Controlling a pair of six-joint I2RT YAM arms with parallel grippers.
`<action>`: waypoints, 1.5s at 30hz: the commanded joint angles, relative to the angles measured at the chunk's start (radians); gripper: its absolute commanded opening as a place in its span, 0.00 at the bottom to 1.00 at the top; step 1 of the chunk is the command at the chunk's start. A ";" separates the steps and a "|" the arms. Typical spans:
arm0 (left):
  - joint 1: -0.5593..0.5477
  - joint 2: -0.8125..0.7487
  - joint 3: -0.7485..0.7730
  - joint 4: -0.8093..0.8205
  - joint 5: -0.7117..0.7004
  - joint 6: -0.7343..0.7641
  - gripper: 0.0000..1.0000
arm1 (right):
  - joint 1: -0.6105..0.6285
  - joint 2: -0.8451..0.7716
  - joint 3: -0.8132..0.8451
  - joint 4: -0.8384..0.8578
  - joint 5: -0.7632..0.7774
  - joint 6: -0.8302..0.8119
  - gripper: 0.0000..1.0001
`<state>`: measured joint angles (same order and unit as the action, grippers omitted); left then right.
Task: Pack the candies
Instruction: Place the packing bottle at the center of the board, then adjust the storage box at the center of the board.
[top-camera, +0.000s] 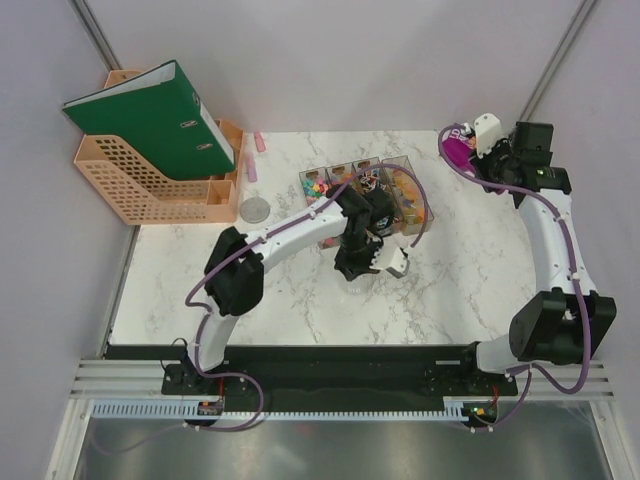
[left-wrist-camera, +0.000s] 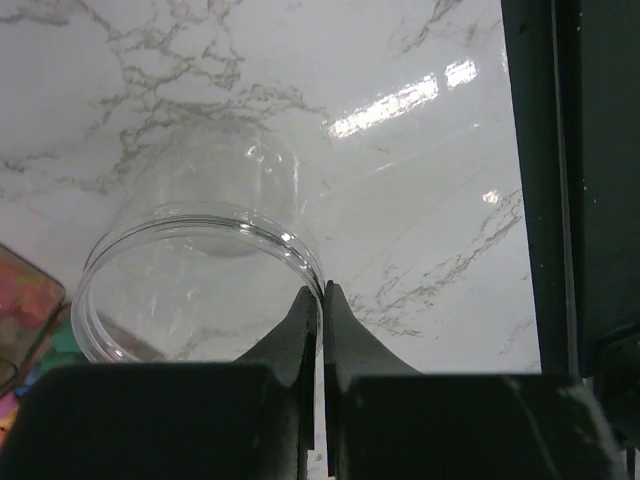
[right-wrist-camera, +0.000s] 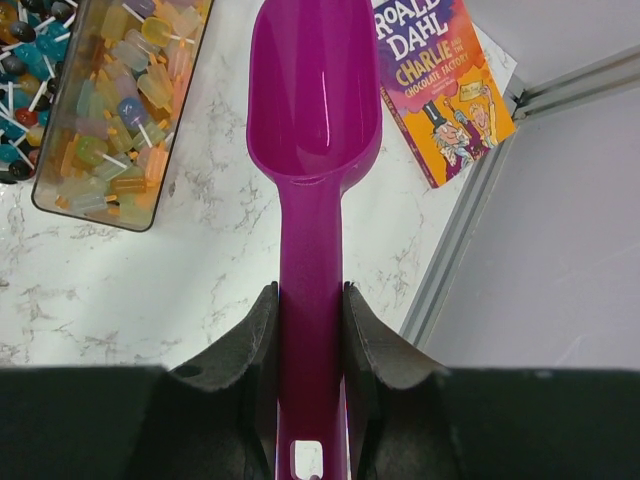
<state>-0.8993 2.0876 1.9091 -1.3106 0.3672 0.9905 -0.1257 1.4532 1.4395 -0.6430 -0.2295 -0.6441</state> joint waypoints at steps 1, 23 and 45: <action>-0.041 0.054 0.105 0.013 -0.028 0.024 0.02 | -0.023 -0.065 -0.014 0.025 -0.031 -0.028 0.00; -0.058 -0.139 0.240 0.192 -0.194 -0.027 0.61 | -0.046 -0.117 -0.034 -0.015 -0.105 -0.017 0.00; 0.444 0.006 -0.010 0.488 -0.206 -0.296 0.02 | 0.072 0.181 0.285 -0.258 -0.070 0.275 0.00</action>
<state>-0.4454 2.1315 1.9312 -0.8284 0.1085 0.7509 -0.0479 1.6699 1.7172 -0.9016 -0.3347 -0.3786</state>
